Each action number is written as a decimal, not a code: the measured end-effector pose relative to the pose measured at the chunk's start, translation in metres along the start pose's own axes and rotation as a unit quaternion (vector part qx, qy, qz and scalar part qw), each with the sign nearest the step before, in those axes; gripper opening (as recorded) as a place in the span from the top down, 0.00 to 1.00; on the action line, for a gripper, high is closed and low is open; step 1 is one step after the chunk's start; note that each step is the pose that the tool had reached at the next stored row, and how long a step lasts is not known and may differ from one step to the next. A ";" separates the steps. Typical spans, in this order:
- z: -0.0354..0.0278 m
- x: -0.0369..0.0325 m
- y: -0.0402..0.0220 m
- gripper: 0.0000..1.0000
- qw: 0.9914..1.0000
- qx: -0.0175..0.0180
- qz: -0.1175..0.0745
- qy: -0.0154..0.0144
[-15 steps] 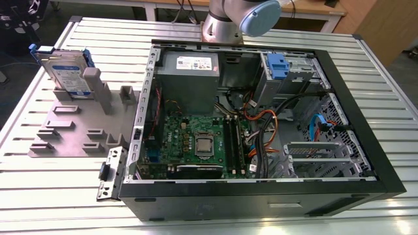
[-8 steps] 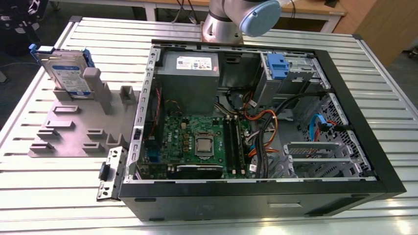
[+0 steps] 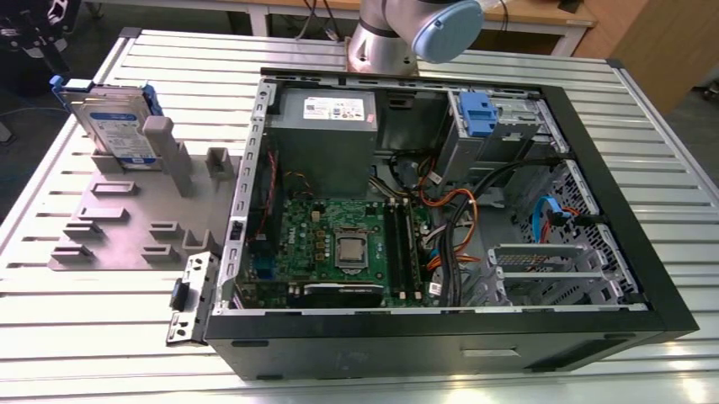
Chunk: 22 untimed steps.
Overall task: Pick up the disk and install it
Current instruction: 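Pick up the disk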
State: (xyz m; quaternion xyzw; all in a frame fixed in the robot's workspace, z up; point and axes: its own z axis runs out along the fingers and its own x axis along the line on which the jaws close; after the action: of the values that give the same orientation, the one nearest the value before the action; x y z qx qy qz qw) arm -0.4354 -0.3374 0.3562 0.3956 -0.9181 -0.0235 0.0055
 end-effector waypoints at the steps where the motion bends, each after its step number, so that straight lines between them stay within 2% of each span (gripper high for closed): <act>1: 0.0000 0.0000 0.0000 0.89 1.000 0.000 -0.009 0.000; 5: 0.0000 0.0000 0.0000 0.89 0.999 0.000 -0.037 0.002; 17: 0.0000 0.0000 0.0000 0.89 0.999 0.000 -0.041 0.002; 20: 0.0000 0.0000 0.0000 0.89 0.999 0.000 -0.051 0.002; 22: 0.0000 0.0001 -0.0001 0.89 0.998 -0.001 -0.064 0.003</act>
State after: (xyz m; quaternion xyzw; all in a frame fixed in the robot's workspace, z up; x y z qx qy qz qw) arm -0.4354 -0.3375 0.3562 0.4537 -0.8908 -0.0231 0.0070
